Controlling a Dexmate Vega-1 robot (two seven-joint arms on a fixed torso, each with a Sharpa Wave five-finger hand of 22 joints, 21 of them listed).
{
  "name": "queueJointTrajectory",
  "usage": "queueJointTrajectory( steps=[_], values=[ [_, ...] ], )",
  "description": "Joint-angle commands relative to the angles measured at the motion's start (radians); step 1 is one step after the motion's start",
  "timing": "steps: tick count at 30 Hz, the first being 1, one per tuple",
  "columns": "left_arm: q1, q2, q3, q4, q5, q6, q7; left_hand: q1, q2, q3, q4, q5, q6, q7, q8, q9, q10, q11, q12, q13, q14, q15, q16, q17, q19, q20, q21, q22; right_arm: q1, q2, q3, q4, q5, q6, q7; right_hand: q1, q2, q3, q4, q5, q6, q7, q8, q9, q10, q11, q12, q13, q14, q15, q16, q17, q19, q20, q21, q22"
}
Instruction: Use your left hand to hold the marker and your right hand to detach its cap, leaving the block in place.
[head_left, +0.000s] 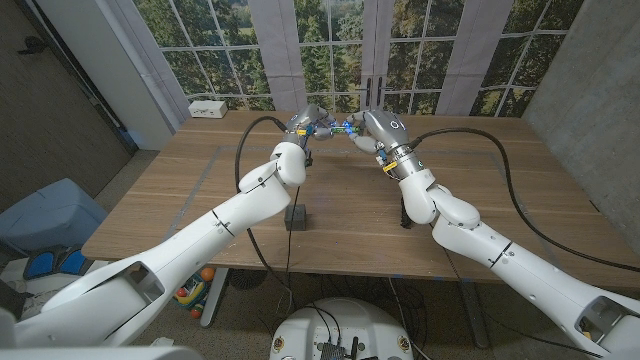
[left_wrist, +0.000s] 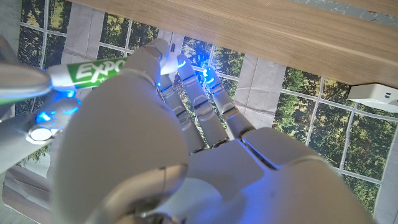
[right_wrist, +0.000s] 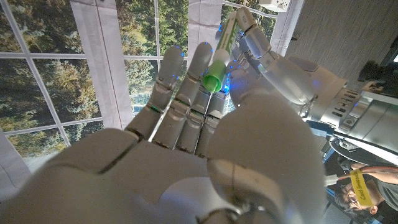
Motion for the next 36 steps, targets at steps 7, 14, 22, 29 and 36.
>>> queueJointTrajectory(
  steps=[7, 14, 22, 29, 36],
  values=[
    [0.016, 0.01, -0.02, -0.015, -0.022, -0.01, 0.007, 0.002, 0.013, -0.003, 0.005, 0.005, 0.07, 0.067, 0.001, 0.006, 0.256, -0.031, 0.002, 0.308, 0.01, -0.108, -0.004, 0.004, -0.002, -0.084, 0.008, 0.003, 0.009, -0.014, 0.035, 0.062, 0.122, 0.181, -0.039, 0.119, 0.018, 0.018, 0.005, 0.014, 0.07, 0.036, 0.039, 0.02, 0.04, 0.035, 0.016, 0.041, 0.021, -0.036, -0.017, -0.02, 0.027, -0.165, 0.021, 0.005],
    [0.019, 0.012, -0.023, -0.015, -0.024, -0.009, 0.013, 0.002, 0.013, -0.004, 0.005, 0.006, 0.073, 0.068, 0.0, 0.006, 0.257, -0.031, 0.001, 0.309, 0.01, -0.108, -0.006, 0.005, -0.002, -0.085, 0.011, 0.003, 0.011, -0.011, 0.052, 0.093, 0.148, 0.22, -0.046, 0.137, 0.012, 0.007, 0.012, 0.021, 0.105, 0.061, 0.044, 0.007, 0.073, 0.056, 0.007, 0.022, 0.058, -0.032, -0.031, -0.073, 0.07, -0.164, 0.016, -0.005],
    [0.026, 0.009, -0.023, 0.013, -0.008, -0.043, 0.052, 0.007, 0.004, -0.008, 0.001, 0.012, 0.088, 0.077, 0.001, 0.006, 0.273, -0.03, 0.006, 0.309, 0.021, -0.108, -0.002, 0.012, 0.006, -0.095, 0.019, 0.003, 0.003, -0.004, 0.072, 0.118, 0.156, 0.24, -0.082, 0.14, 0.008, 0.002, 0.012, 0.025, 0.107, 0.065, 0.042, 0.002, 0.072, 0.06, 0.008, 0.032, 0.065, -0.028, -0.04, -0.096, 0.085, -0.165, 0.009, -0.009],
    [0.031, -0.01, -0.028, 0.033, -0.003, -0.04, 0.079, 0.014, -0.013, -0.01, -0.002, 0.034, 0.105, 0.075, 0.005, 0.02, 0.296, -0.026, 0.014, 0.303, 0.03, -0.108, -0.001, 0.02, 0.021, -0.1, 0.03, 0.003, -0.01, -0.008, 0.094, 0.127, 0.17, 0.262, -0.111, 0.143, 0.007, -0.001, 0.013, 0.027, 0.106, 0.065, 0.041, 0.001, 0.073, 0.06, 0.005, 0.032, 0.07, -0.028, -0.044, -0.108, 0.09, -0.165, 0.002, -0.011],
    [0.031, -0.015, -0.025, 0.039, 0.004, -0.033, 0.087, 0.009, -0.028, -0.007, 0.002, 0.071, 0.119, 0.071, 0.006, 0.033, 0.299, -0.023, 0.026, 0.316, 0.028, -0.108, -0.012, 0.017, 0.026, -0.104, 0.036, 0.002, -0.022, -0.018, 0.111, 0.13, 0.181, 0.284, -0.123, 0.143, 0.005, -0.003, 0.014, 0.029, 0.103, 0.065, 0.04, 0.002, 0.072, 0.059, 0.002, 0.034, 0.073, -0.027, -0.046, -0.117, 0.095, -0.166, -0.005, -0.012]
  ],
)
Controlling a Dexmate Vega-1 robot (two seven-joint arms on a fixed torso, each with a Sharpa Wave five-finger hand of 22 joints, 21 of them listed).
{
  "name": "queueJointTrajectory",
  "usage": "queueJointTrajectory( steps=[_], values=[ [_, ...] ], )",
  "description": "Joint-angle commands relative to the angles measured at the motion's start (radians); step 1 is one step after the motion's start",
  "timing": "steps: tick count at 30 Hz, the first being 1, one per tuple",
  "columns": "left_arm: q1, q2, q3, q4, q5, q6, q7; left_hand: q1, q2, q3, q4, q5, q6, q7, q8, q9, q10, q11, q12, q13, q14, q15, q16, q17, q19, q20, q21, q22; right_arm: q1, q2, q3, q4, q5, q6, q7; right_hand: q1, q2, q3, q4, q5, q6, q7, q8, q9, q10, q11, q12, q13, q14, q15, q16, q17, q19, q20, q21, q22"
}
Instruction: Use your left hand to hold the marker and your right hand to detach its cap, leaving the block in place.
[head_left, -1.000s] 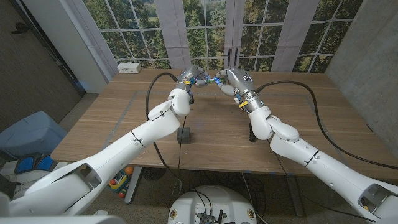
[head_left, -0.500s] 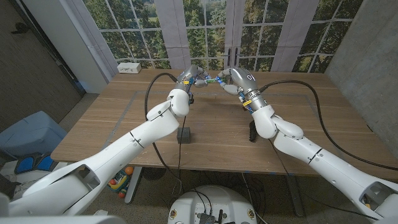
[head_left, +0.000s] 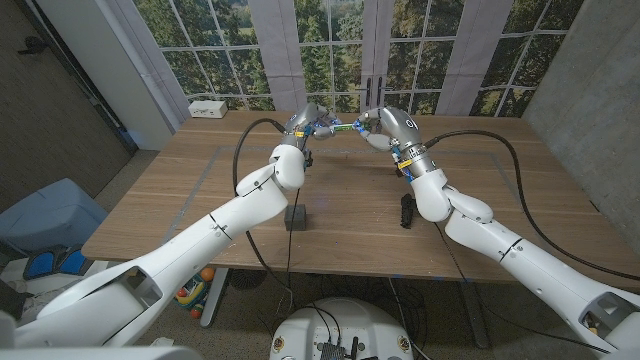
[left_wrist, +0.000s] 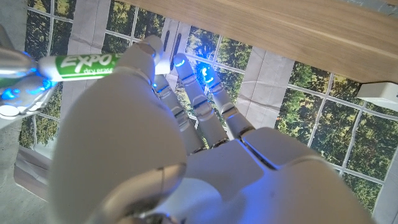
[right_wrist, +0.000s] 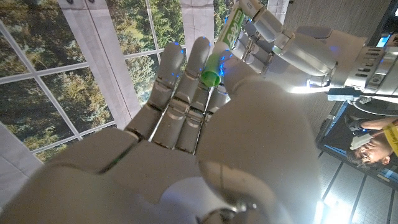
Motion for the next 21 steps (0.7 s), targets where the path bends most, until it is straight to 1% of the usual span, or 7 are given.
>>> queueJointTrajectory(
  steps=[1, 2, 4, 7, 12, 16, 21],
  values=[
    [0.004, -0.013, 0.001, 0.017, 0.009, -0.004, 0.023, -0.003, -0.014, 0.004, 0.003, 0.019, 0.101, 0.088, -0.006, 0.009, 0.265, 0.007, 0.019, 0.28, 0.009, -0.1, -0.007, 0.002, 0.006, -0.103, 0.006, 0.002, -0.018, -0.009, 0.027, 0.017, 0.019, 0.045, -0.027, 0.033, 0.021, -0.002, 0.004, 0.005, 0.004, -0.001, 0.003, 0.002, 0.005, -0.003, -0.005, 0.001, 0.027, -0.02, -0.003, -0.003, 0.01, -0.148, -0.004, -0.001],
    [0.006, -0.017, -0.001, 0.019, 0.009, -0.006, 0.031, -0.004, -0.016, 0.005, 0.003, 0.023, 0.102, 0.087, -0.006, 0.01, 0.266, 0.008, 0.018, 0.277, 0.008, -0.1, -0.009, 0.002, 0.006, -0.103, 0.007, 0.002, -0.022, -0.01, 0.032, 0.019, 0.016, 0.05, -0.04, 0.033, 0.022, -0.002, 0.004, 0.005, 0.004, -0.002, 0.003, 0.002, 0.005, -0.003, -0.005, 0.0, 0.027, -0.02, -0.003, -0.004, 0.01, -0.148, -0.004, -0.001],
    [0.009, -0.014, -0.003, 0.017, 0.006, -0.011, 0.029, -0.005, -0.017, 0.006, 0.004, 0.03, 0.102, 0.087, -0.006, 0.013, 0.266, 0.009, 0.019, 0.279, 0.008, -0.1, -0.011, 0.001, 0.006, -0.104, 0.008, 0.002, -0.028, -0.019, 0.038, 0.01, 0.026, 0.053, -0.027, 0.032, 0.022, -0.003, 0.005, 0.007, 0.01, 0.0, 0.004, 0.0, 0.011, 0.0, -0.007, -0.003, 0.03, -0.02, -0.005, -0.009, 0.012, -0.148, -0.009, -0.001],
    [0.009, -0.012, -0.002, 0.011, 0.008, -0.006, 0.026, -0.007, -0.019, 0.007, 0.005, 0.038, 0.104, 0.088, -0.007, 0.016, 0.265, 0.007, 0.021, 0.28, 0.008, -0.1, -0.013, 0.001, 0.006, -0.105, 0.009, 0.002, -0.03, -0.022, 0.04, 0.011, 0.018, 0.064, -0.034, 0.031, 0.021, -0.005, 0.007, 0.009, 0.018, 0.001, 0.005, -0.002, 0.016, -0.001, -0.007, -0.004, 0.035, -0.019, -0.004, -0.013, 0.015, -0.147, -0.012, -0.001],
    [0.012, -0.013, -0.003, 0.002, 0.007, -0.007, 0.027, -0.01, -0.019, 0.01, 0.007, 0.051, 0.103, 0.083, -0.009, 0.022, 0.261, 0.002, 0.022, 0.284, 0.008, -0.101, -0.016, 0.002, 0.005, -0.105, 0.012, 0.004, -0.03, -0.019, 0.042, 0.019, 0.01, 0.078, -0.046, 0.03, 0.017, -0.006, 0.006, 0.011, 0.019, -0.001, 0.005, -0.004, 0.017, -0.002, -0.009, -0.003, 0.037, -0.018, -0.002, -0.012, 0.019, -0.147, -0.015, -0.001],
    [0.014, -0.01, -0.004, -0.013, 0.006, 0.014, 0.016, -0.012, -0.018, 0.012, 0.009, 0.061, 0.1, 0.075, -0.013, 0.026, 0.261, 0.001, 0.016, 0.275, 0.007, -0.101, -0.019, 0.004, 0.002, -0.103, 0.016, 0.005, -0.026, -0.018, 0.042, 0.032, 0.011, 0.103, -0.053, 0.03, 0.015, -0.004, 0.005, 0.013, 0.018, -0.002, 0.004, -0.004, 0.016, -0.004, -0.009, 0.0, 0.034, -0.017, -0.003, -0.011, 0.021, -0.147, -0.018, -0.001],
    [0.018, -0.007, -0.006, -0.024, 0.003, 0.023, 0.014, -0.017, -0.018, 0.013, 0.011, 0.07, 0.103, 0.073, -0.021, 0.02, 0.261, 0.0, 0.012, 0.269, 0.005, -0.1, -0.021, 0.006, 0.001, -0.102, 0.019, 0.005, -0.022, -0.014, 0.042, 0.047, 0.005, 0.126, -0.065, 0.027, 0.012, -0.002, 0.006, 0.017, 0.017, -0.004, 0.002, -0.005, 0.016, -0.006, -0.01, 0.003, 0.032, -0.017, -0.003, -0.008, 0.024, -0.147, -0.023, -0.001]
  ],
)
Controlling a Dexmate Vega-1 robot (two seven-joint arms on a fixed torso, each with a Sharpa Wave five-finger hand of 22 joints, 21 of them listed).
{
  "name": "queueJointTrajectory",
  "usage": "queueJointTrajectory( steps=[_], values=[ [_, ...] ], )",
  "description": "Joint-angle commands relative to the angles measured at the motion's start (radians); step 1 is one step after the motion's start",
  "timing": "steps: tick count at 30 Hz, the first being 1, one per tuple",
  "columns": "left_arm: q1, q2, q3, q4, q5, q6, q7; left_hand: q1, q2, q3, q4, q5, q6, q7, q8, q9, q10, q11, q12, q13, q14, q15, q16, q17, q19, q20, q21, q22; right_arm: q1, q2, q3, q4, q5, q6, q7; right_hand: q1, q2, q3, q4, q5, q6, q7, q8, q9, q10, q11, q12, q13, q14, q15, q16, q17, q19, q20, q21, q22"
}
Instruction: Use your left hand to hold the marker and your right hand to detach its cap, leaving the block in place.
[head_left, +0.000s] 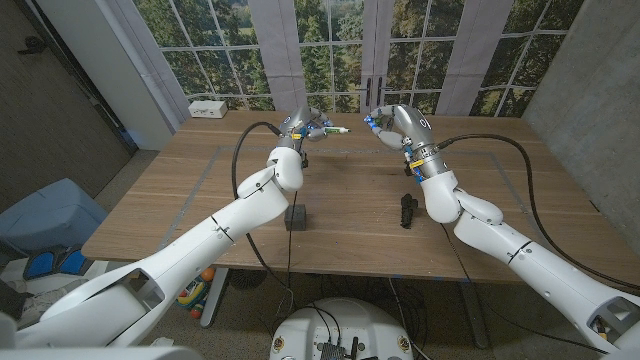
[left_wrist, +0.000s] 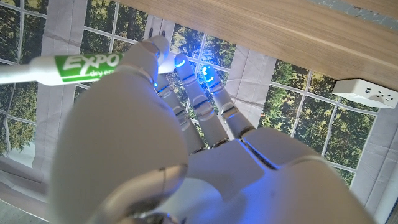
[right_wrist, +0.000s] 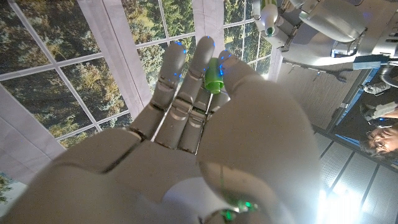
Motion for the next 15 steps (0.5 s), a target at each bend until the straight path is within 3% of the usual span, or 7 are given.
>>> queueJointTrajectory(
  steps=[1, 9, 15],
  values=[
    [0.007, 0.004, -0.004, -0.027, -0.003, 0.03, -0.01, -0.015, 0.002, 0.011, 0.012, 0.012, 0.089, 0.081, -0.006, -0.003, 0.262, 0.0, 0.009, 0.269, 0.006, -0.1, -0.004, 0.006, 0.001, -0.101, 0.008, 0.003, 0.003, 0.001, 0.007, 0.023, -0.005, 0.05, -0.019, 0.027, 0.013, 0.003, 0.002, 0.009, 0.007, -0.005, 0.003, 0.0, 0.005, -0.006, 0.0, 0.007, 0.026, -0.023, -0.003, 0.004, 0.014, -0.144, -0.008, 0.003],
    [-0.007, 0.014, 0.007, -0.053, -0.003, 0.093, -0.047, -0.018, 0.007, 0.012, 0.014, 0.018, 0.079, 0.078, -0.022, -0.008, 0.248, -0.001, 0.001, 0.267, 0.004, -0.101, -0.009, 0.007, -0.009, -0.096, 0.014, 0.005, -0.007, -0.006, 0.015, 0.0, 0.011, 0.033, 0.024, 0.023, 0.01, 0.005, 0.003, 0.013, 0.002, -0.006, 0.0, 0.0, 0.0, -0.005, -0.002, 0.013, 0.02, -0.021, -0.006, 0.006, 0.013, -0.144, -0.014, 0.004],
    [-0.053, 0.024, 0.048, -0.073, 0.006, 0.217, -0.113, -0.02, 0.025, 0.008, 0.015, 0.002, 0.063, 0.079, -0.046, -0.024, 0.226, 0.0, -0.019, 0.256, -0.007, -0.101, -0.02, 0.003, -0.034, -0.086, 0.019, 0.007, -0.021, -0.019, 0.023, -0.058, 0.027, -0.054, 0.115, 0.016, 0.008, 0.005, 0.007, 0.012, -0.013, -0.015, -0.003, 0.006, -0.01, -0.007, -0.006, 0.021, 0.012, -0.021, -0.006, 0.011, 0.007, -0.145, -0.022, 0.005]
  ],
)
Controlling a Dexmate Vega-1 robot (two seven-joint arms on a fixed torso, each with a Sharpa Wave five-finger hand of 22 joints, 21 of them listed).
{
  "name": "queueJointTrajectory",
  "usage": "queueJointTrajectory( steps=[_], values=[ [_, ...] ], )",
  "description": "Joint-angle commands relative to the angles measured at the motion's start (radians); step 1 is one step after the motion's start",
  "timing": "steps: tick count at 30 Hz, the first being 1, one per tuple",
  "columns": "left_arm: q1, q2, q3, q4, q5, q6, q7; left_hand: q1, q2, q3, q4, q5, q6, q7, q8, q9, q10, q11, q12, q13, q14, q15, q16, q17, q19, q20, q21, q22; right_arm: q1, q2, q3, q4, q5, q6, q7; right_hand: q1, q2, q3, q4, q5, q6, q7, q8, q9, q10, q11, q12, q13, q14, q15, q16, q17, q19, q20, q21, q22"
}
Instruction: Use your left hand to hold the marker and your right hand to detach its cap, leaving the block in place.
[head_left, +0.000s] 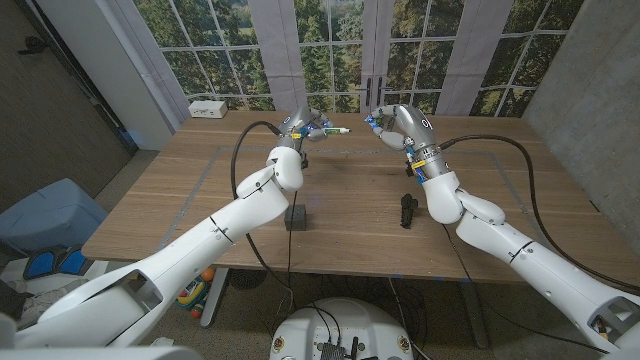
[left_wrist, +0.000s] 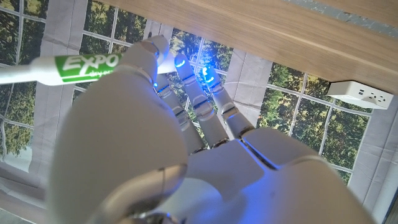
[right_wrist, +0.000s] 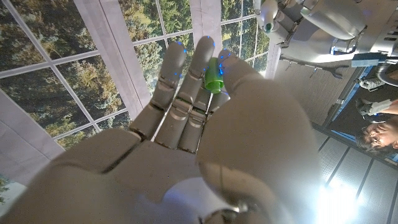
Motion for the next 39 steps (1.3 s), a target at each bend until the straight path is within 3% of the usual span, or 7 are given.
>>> queueJointTrajectory(
  steps=[1, 6, 16, 34, 39],
  values=[
    [-0.053, 0.016, 0.049, -0.034, 0.01, 0.157, -0.078, -0.014, 0.032, 0.006, 0.013, -0.012, 0.058, 0.075, -0.014, -0.008, 0.225, 0.0, -0.014, 0.256, -0.008, -0.101, -0.006, 0.0, -0.013, -0.085, 0.012, 0.002, -0.019, -0.018, 0.012, -0.066, 0.027, -0.089, 0.114, 0.005, 0.02, 0.006, 0.008, 0.001, -0.009, -0.012, -0.004, 0.006, -0.005, -0.002, -0.004, 0.007, 0.012, -0.022, 0.0, 0.006, -0.005, -0.141, -0.008, 0.003],
    [-0.074, 0.021, 0.081, -0.041, 0.029, 0.217, -0.085, -0.013, 0.036, 0.003, 0.011, -0.023, 0.054, 0.08, -0.024, -0.017, 0.222, 0.001, -0.023, 0.246, -0.011, -0.101, -0.008, 0.0, -0.016, -0.083, 0.016, 0.002, -0.019, -0.043, 0.015, -0.131, 0.054, -0.184, 0.24, 0.005, 0.023, 0.007, 0.009, -0.003, -0.012, -0.013, -0.004, 0.008, -0.008, -0.005, -0.005, 0.012, 0.005, -0.023, -0.001, 0.01, -0.009, -0.141, -0.011, 0.004],
    [-0.086, 0.017, 0.121, -0.034, 0.059, 0.294, -0.06, -0.011, 0.042, -0.001, 0.009, -0.038, 0.057, 0.081, -0.03, -0.021, 0.221, 0.0, -0.03, 0.238, -0.009, -0.101, -0.008, 0.002, -0.019, -0.083, 0.022, 0.001, 0.008, -0.068, -0.007, -0.181, 0.086, -0.313, 0.407, 0.002, 0.029, 0.009, 0.011, -0.009, -0.015, -0.015, -0.004, 0.011, -0.013, -0.009, -0.009, 0.017, -0.002, -0.022, 0.0, 0.017, -0.017, -0.141, -0.017, 0.006],
    [-0.094, 0.007, 0.09, 0.051, -0.058, 0.321, -0.068, -0.007, 0.047, -0.008, 0.006, -0.062, 0.056, 0.084, -0.037, -0.018, 0.215, 0.0, -0.036, 0.237, -0.008, -0.101, -0.01, 0.001, -0.022, -0.083, 0.032, 0.0, 0.083, -0.061, -0.084, -0.151, 0.068, -0.447, 0.51, 0.005, 0.032, 0.011, 0.008, -0.015, -0.012, -0.011, -0.004, 0.011, -0.009, -0.008, -0.013, 0.021, -0.008, -0.024, 0.004, 0.03, -0.019, -0.141, -0.021, 0.008],
    [-0.104, 0.003, 0.087, 0.073, -0.088, 0.33, -0.067, -0.004, 0.05, -0.012, 0.004, -0.075, 0.05, 0.085, -0.04, -0.011, 0.208, 0.0, -0.039, 0.24, -0.006, -0.101, -0.012, -0.002, 0.006, -0.086, 0.047, -0.001, 0.107, -0.054, -0.106, -0.127, 0.07, -0.459, 0.526, 0.006, 0.032, 0.011, 0.007, -0.016, -0.012, -0.013, -0.004, 0.013, -0.009, -0.009, -0.013, 0.024, -0.009, -0.025, 0.005, 0.033, -0.018, -0.141, -0.021, 0.008]
  ],
)
